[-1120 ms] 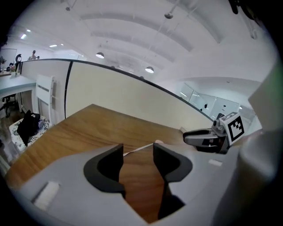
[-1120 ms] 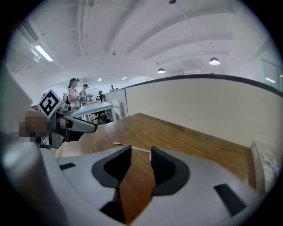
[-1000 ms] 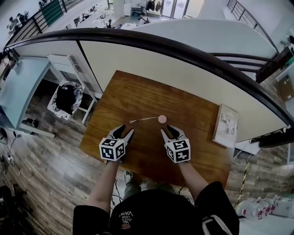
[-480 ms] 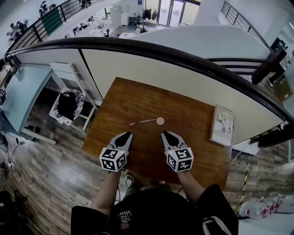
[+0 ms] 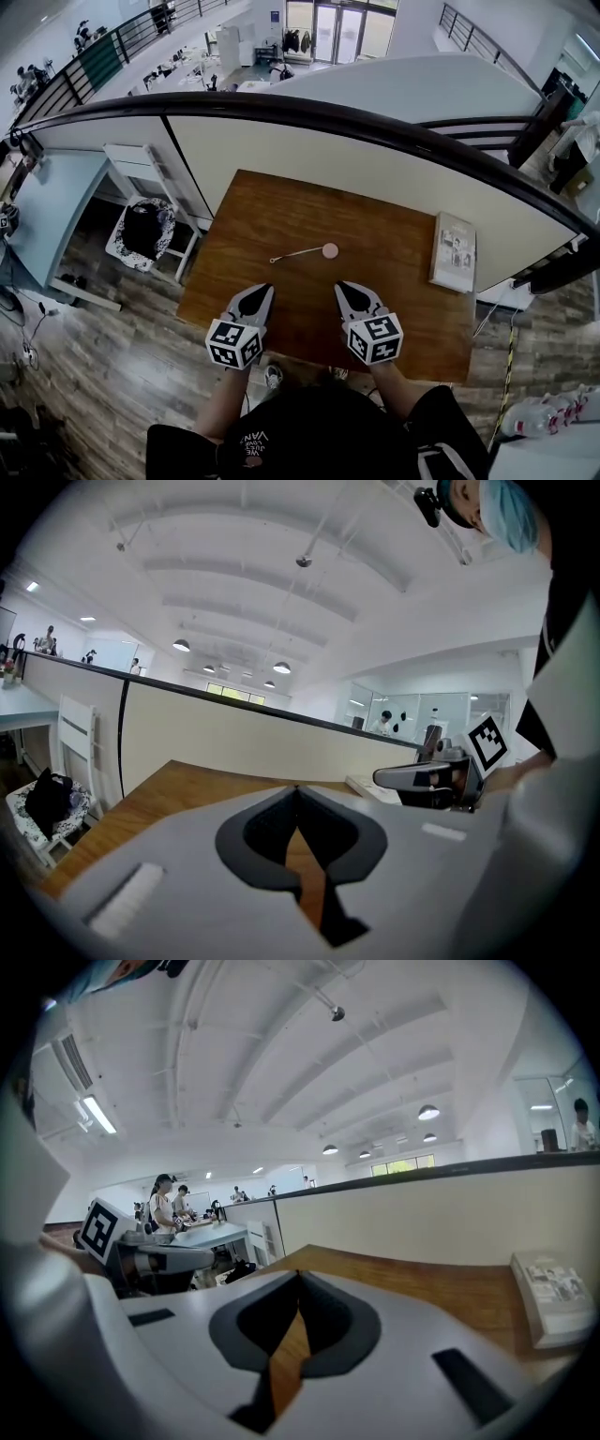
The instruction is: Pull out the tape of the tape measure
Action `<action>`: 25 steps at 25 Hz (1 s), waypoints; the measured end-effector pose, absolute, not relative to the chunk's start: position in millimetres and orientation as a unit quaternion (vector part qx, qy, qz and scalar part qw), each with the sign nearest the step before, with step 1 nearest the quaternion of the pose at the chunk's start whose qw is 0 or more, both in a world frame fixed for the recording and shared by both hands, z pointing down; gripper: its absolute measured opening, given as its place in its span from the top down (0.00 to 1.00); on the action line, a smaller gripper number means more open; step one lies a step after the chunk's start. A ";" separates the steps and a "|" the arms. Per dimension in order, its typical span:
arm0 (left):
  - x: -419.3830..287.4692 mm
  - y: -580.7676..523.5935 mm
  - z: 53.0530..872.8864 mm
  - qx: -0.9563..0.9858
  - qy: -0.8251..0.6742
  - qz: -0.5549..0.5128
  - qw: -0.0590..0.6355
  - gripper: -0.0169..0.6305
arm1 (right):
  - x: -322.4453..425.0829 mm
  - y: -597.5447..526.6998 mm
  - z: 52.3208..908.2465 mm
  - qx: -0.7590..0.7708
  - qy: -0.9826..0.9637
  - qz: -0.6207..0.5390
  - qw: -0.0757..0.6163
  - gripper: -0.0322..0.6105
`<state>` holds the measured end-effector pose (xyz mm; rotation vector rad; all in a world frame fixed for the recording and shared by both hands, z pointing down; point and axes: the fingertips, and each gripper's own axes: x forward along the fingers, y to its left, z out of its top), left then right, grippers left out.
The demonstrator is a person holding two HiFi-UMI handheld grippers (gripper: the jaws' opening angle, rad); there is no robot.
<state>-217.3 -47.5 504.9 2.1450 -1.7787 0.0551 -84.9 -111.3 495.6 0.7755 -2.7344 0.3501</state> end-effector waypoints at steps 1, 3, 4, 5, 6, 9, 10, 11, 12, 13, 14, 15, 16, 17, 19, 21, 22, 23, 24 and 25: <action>-217.7 -43.6 503.8 0.759 -0.627 0.018 0.176 0.96 | -84.7 -108.8 494.8 0.271 -0.945 0.120 0.139 0.93; -218.7 -36.5 502.5 0.761 -0.624 0.015 0.176 0.96 | -84.2 -104.0 491.9 0.277 -0.944 0.113 0.137 0.93; -219.1 -33.5 502.5 0.762 -0.623 0.014 0.176 0.96 | -84.1 -101.5 490.4 0.280 -0.944 0.109 0.136 0.93; -219.3 -30.7 502.8 0.764 -0.621 0.014 0.175 0.96 | -84.0 -99.0 489.3 0.283 -0.944 0.105 0.136 0.93; -219.2 -27.7 503.0 0.765 -0.619 0.013 0.175 0.96 | -83.7 -96.3 488.6 0.285 -0.943 0.104 0.135 0.93; -217.8 -18.2 504.1 0.772 -0.611 0.016 0.173 0.96 | -83.1 -88.1 488.8 0.295 -0.940 0.107 0.134 0.93; -217.1 -15.5 504.2 0.776 -0.607 0.017 0.172 0.96 | -83.0 -85.5 488.8 0.299 -0.939 0.107 0.133 0.93; -216.5 -13.2 504.3 0.780 -0.602 0.018 0.170 0.96 | -82.8 -83.2 488.7 0.303 -0.938 0.107 0.132 0.93; -216.0 -11.2 504.4 0.784 -0.598 0.018 0.169 0.96 | -82.7 -81.0 488.6 0.307 -0.937 0.107 0.132 0.93; -215.7 -9.3 504.7 0.787 -0.593 0.019 0.168 0.96 | -82.9 -78.8 488.7 0.310 -0.935 0.106 0.132 0.93; -215.8 -7.4 505.2 0.790 -0.589 0.022 0.167 0.96 | -83.8 -76.3 488.9 0.313 -0.935 0.106 0.133 0.93; -216.5 -5.2 505.8 0.793 -0.585 0.024 0.166 0.96 | -85.1 -73.3 489.6 0.315 -0.934 0.107 0.133 0.93; -217.8 -2.8 506.5 0.796 -0.582 0.026 0.165 0.96 | -87.0 -70.0 490.4 0.317 -0.933 0.107 0.134 0.93; -219.9 -0.7 506.9 0.798 -0.580 0.028 0.164 0.96 | -89.1 -66.8 491.3 0.320 -0.932 0.108 0.134 0.93; -224.0 2.0 507.1 0.801 -0.576 0.030 0.162 0.96 | -92.3 -62.1 492.4 0.326 -0.930 0.108 0.133 0.93; -226.4 2.9 507.6 0.804 -0.572 0.031 0.160 0.96 | -93.9 -59.7 493.8 0.333 -0.927 0.107 0.134 0.93; -227.7 3.3 508.1 0.806 -0.570 0.032 0.159 0.96 | -94.8 -58.6 494.8 0.336 -0.926 0.107 0.134 0.93; -229.3 3.8 508.6 0.807 -0.568 0.032 0.159 0.96 | -96.2 -57.4 495.9 0.338 -0.925 0.106 0.135 0.93; -231.4 4.2 508.8 0.808 -0.567 0.033 0.158 0.96 | -97.7 -56.4 496.8 0.341 -0.924 0.106 0.135 0.93; -233.5 4.6 509.3 0.809 -0.566 0.033 0.158 0.96 | -99.3 -55.5 497.5 0.344 -0.923 0.106 0.135 0.93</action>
